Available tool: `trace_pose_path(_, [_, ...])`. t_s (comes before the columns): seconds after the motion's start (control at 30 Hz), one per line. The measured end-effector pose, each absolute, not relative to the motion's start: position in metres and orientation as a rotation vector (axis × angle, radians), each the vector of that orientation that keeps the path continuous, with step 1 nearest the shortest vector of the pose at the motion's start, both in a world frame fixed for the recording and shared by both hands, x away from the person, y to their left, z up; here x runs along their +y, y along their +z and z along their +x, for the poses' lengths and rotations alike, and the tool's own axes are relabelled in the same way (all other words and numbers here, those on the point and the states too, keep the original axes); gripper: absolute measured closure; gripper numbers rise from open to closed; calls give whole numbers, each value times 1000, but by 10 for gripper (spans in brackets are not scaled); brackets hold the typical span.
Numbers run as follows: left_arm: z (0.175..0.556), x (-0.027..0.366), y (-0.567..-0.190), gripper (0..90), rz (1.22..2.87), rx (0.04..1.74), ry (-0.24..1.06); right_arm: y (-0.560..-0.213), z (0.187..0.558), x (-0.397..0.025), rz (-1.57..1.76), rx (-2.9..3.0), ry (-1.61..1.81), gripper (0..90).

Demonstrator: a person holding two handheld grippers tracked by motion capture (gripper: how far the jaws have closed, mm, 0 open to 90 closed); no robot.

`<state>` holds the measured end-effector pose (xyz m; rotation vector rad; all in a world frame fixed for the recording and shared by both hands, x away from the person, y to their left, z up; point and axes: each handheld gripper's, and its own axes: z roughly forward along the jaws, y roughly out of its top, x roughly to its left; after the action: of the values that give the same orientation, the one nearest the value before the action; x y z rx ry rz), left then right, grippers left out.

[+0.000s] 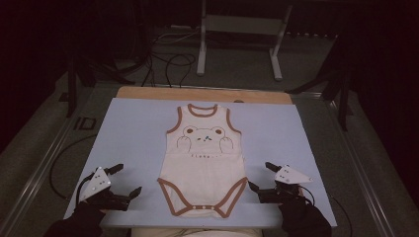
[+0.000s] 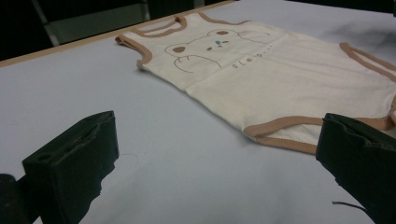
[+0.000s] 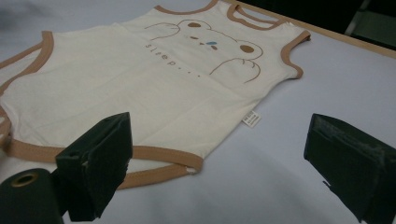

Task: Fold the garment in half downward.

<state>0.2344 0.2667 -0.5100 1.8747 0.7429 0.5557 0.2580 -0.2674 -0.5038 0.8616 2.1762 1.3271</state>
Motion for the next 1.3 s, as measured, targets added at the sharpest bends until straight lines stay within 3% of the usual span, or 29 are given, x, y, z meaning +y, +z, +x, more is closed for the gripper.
trace_pose_path(0.73, [235,257,-501,3,1888,693,505,-498,253,-260,831,2203,1278,82])
trace_pose_path(1.3, [239,251,-466,3,1887,632,481,-442,243,-255,826,2127,1331,82])
